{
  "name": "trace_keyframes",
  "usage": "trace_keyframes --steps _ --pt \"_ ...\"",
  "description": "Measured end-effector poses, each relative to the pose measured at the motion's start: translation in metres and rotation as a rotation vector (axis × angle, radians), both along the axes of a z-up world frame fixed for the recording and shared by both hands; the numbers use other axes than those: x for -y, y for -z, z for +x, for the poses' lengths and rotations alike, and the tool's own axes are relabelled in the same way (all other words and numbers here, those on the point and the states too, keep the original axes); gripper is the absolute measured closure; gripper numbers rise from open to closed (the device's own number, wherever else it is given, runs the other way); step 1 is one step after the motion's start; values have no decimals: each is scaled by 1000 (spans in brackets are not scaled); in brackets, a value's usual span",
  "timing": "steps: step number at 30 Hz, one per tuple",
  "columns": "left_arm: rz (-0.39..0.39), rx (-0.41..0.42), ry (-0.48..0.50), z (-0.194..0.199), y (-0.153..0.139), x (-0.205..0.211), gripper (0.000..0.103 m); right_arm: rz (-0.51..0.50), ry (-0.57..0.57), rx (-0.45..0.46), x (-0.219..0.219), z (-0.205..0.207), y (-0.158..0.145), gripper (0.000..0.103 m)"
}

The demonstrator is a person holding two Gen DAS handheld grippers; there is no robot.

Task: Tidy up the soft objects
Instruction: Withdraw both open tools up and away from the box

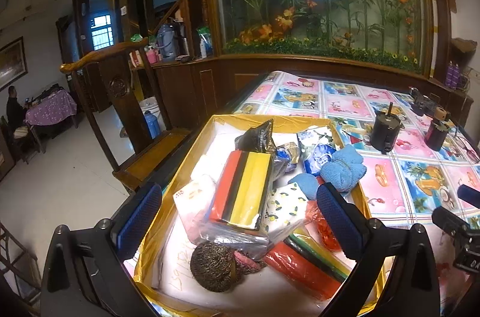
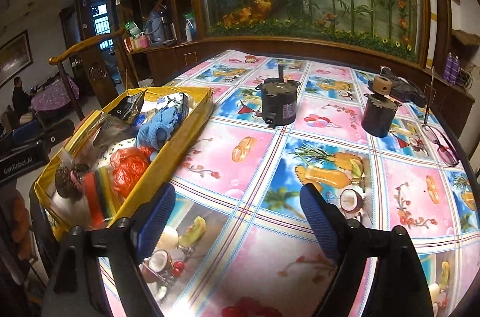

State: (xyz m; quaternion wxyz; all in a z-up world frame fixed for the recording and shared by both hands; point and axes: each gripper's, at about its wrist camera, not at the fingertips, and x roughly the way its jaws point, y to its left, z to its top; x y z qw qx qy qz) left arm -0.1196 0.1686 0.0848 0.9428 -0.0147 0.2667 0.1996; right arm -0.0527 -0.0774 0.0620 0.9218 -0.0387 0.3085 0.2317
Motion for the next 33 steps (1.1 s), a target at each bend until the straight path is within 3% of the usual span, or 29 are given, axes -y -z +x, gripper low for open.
trace_keyframes --steps 12,33 --pt "32 -37 -74 7 6 3 0 -8 -25 71 -5 -11 -6 10" --pt "56 -99 -112 10 13 -2 0 4 -11 67 -1 -11 -7 9"
